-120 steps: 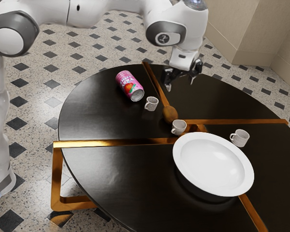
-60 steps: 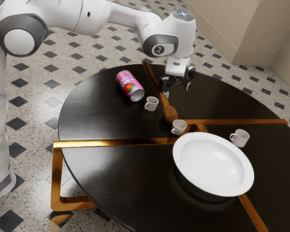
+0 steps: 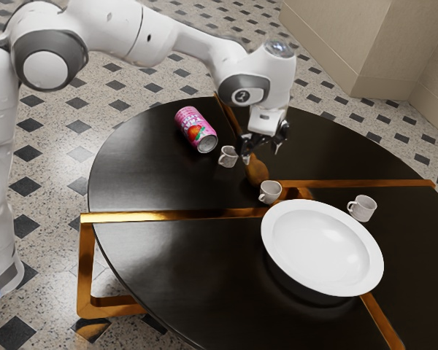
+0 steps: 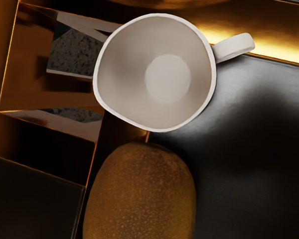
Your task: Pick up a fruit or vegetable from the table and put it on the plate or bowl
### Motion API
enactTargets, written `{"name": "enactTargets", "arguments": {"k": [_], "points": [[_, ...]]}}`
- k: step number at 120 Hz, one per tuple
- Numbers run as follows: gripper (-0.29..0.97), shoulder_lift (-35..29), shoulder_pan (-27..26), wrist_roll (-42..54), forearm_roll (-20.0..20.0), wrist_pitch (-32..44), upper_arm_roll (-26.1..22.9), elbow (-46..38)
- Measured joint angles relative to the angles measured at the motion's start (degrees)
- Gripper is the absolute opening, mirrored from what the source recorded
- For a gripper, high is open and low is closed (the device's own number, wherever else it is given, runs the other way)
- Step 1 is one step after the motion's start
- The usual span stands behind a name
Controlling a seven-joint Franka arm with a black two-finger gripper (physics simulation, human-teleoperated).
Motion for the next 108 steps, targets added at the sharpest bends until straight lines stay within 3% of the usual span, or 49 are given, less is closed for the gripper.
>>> {"name": "enactTargets", "arguments": {"k": [88, 108], "points": [[0.65, 7.43, 1.76, 0.32, -0.56, 5.92, 0.00, 0.44], [0.39, 7.46, 1.70, 0.23, -0.43, 7.24, -0.14, 1.42]]}}
